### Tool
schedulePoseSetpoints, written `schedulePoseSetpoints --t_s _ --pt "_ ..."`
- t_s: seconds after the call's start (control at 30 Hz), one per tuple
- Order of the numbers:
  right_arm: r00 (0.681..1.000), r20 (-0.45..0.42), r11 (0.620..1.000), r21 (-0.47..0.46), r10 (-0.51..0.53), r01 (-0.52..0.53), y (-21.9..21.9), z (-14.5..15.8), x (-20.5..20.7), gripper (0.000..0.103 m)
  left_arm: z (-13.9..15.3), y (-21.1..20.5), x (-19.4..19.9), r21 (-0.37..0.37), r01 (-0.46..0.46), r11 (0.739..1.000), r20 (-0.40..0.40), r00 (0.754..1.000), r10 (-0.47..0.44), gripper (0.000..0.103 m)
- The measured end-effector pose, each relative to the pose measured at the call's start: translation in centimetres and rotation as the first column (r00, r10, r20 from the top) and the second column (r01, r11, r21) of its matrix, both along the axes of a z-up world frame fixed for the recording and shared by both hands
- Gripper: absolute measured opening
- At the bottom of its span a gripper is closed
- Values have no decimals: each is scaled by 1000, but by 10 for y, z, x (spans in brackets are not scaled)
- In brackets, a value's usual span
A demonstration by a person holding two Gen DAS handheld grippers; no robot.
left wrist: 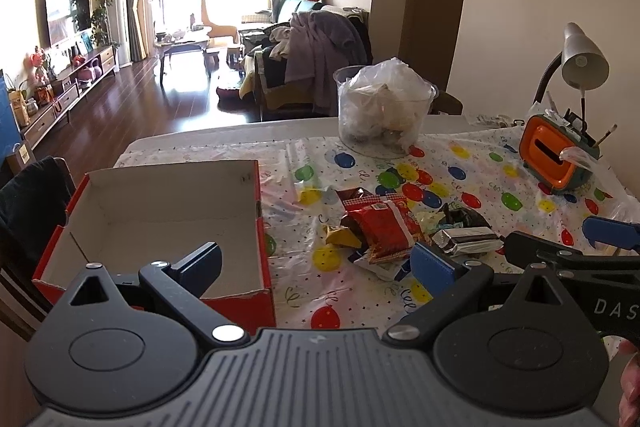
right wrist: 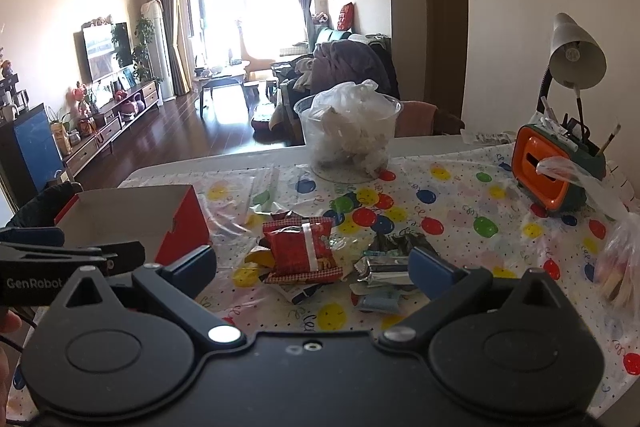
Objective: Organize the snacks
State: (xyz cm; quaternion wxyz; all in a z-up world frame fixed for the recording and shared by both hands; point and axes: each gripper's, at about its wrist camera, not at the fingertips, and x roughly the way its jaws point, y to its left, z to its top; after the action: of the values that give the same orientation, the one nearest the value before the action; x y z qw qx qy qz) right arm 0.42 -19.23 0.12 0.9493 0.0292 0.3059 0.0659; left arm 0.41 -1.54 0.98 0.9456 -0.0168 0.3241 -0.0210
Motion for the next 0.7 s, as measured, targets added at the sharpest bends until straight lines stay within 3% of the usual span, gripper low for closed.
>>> schedulePoseSetpoints --t_s 0.3,0.43,0.57,0.7 --pt "999 -37 1000 28 -1 2 -30 -14 27 102 -10 -19 32 19 -5 1000 -45 999 6 101" --pt "997 -70 999 -2 34 -34 -43 -30 44 101 -20 -34 52 37 12 999 -73 997 -9 101" --pt "986 -104 989 -53 133 -139 -55 -49 69 98 -31 -49 79 34 48 998 -126 991 -43 101" --pt "946 -148 950 -82 289 -303 -71 -67 99 90 -43 -61 113 5 71 997 -192 979 -68 101"
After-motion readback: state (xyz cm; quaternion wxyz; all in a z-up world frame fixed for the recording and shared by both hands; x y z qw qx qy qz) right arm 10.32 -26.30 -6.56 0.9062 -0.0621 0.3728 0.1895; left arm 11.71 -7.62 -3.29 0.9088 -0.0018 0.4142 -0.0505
